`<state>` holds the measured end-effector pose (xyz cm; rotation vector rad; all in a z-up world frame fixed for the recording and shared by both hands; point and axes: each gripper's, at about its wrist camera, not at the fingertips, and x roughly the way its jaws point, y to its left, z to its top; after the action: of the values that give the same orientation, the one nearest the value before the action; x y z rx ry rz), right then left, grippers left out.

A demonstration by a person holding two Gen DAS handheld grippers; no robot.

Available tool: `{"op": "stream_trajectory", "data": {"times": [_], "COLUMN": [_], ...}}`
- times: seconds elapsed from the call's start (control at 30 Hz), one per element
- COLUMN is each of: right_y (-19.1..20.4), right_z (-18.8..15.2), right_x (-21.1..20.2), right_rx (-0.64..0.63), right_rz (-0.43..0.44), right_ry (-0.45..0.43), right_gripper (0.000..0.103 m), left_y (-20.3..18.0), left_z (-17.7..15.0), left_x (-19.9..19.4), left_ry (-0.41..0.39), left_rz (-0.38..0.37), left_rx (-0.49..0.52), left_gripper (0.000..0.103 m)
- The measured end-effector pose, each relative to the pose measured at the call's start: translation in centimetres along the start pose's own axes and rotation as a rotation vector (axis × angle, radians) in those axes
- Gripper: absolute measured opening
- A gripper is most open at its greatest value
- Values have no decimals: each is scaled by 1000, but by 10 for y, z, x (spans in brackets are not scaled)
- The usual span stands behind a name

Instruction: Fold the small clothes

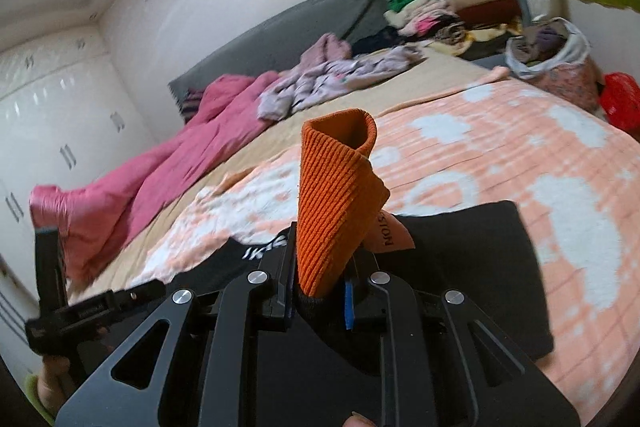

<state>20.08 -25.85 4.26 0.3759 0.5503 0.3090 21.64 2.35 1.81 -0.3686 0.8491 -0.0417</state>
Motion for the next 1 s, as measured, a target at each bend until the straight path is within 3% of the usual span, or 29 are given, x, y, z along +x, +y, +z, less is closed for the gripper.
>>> {"op": "stream_trajectory", "data": {"times": [0.4, 0.43, 0.5, 0.53, 0.6, 0.67, 0.8, 0.87, 1.0], "right_y": [75, 80, 86, 89, 94, 94, 82, 68, 38], "right_z": [-33, -37, -42, -45, -48, -48, -45, -44, -42], "right_x": [77, 83, 88, 87, 83, 76, 62, 55, 41], "right_rx": [-91, -98, -106, -114, -127, -128, -126, -104, -61], "right_rz": [64, 82, 111, 127, 143, 155, 100, 47, -50], "right_ry": [156, 181, 205, 208, 212, 208, 188, 185, 179], "right_gripper": [19, 21, 38, 39, 52, 52, 54, 54, 54], "left_y": [41, 43, 46, 47, 48, 48, 41, 35, 19], "left_z": [-1, -2, -2, -2, -2, -3, -10, -14, -20], "left_x": [2, 2, 3, 3, 5, 6, 16, 22, 39], "left_ry": [46, 47, 48, 50, 57, 64, 102, 127, 173], "left_rz": [-65, -69, -75, -78, -93, -106, -118, -129, -132], "left_rx": [-116, -120, -128, -131, -138, -143, -130, -118, -80], "left_gripper": [94, 94, 94, 94, 93, 91, 80, 67, 58]}}
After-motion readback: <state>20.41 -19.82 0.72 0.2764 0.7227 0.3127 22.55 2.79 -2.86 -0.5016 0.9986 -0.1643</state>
